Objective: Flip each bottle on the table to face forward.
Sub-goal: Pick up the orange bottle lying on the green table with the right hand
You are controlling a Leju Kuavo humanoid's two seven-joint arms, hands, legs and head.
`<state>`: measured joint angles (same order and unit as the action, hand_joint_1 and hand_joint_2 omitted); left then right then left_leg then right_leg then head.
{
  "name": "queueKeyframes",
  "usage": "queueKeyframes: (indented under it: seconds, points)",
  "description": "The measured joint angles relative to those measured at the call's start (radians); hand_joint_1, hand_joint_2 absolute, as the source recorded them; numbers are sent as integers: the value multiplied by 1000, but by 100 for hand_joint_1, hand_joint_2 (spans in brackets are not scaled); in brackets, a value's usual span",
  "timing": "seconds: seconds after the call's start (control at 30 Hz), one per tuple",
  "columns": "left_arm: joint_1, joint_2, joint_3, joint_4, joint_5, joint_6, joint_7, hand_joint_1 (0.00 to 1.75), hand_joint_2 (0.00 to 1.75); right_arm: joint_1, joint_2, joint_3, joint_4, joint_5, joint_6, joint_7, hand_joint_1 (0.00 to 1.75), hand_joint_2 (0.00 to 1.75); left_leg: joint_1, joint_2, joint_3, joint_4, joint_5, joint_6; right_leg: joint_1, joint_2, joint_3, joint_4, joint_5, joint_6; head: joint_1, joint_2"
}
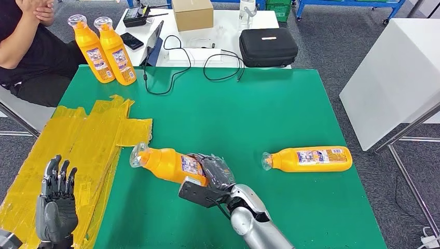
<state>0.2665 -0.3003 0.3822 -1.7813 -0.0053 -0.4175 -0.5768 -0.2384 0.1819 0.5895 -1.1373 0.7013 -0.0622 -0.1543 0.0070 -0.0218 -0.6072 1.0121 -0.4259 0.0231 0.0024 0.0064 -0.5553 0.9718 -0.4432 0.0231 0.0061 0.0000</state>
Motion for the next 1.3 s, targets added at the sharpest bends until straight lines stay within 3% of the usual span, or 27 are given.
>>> queueKeyframes:
  seconds: [0.2,0.57,0.9,1.3]
  points:
    - [36,-29,-26,-41,6,41,-1,0,175,52,-10,47,-148,-12,-1,-2,175,175,0,-1,-1,0,0,0,0,0,-1,0,0,0,0,0]
    - [55,-43,-79,-60,-14,76,12,0,175,64,-16,114,-227,-32,-1,-9,175,175,0,0,-1,0,0,0,0,0,-1,0,0,0,0,0]
    - [63,-48,-114,-60,-20,64,19,0,175,53,-3,187,-242,-65,-2,-6,175,175,0,0,-1,0,0,0,0,0,-1,0,0,0,0,0]
    - [60,-51,-221,-54,-49,61,27,0,175,-6,46,200,-199,-97,-2,13,175,175,0,0,-1,0,0,0,0,0,-1,0,0,0,0,0]
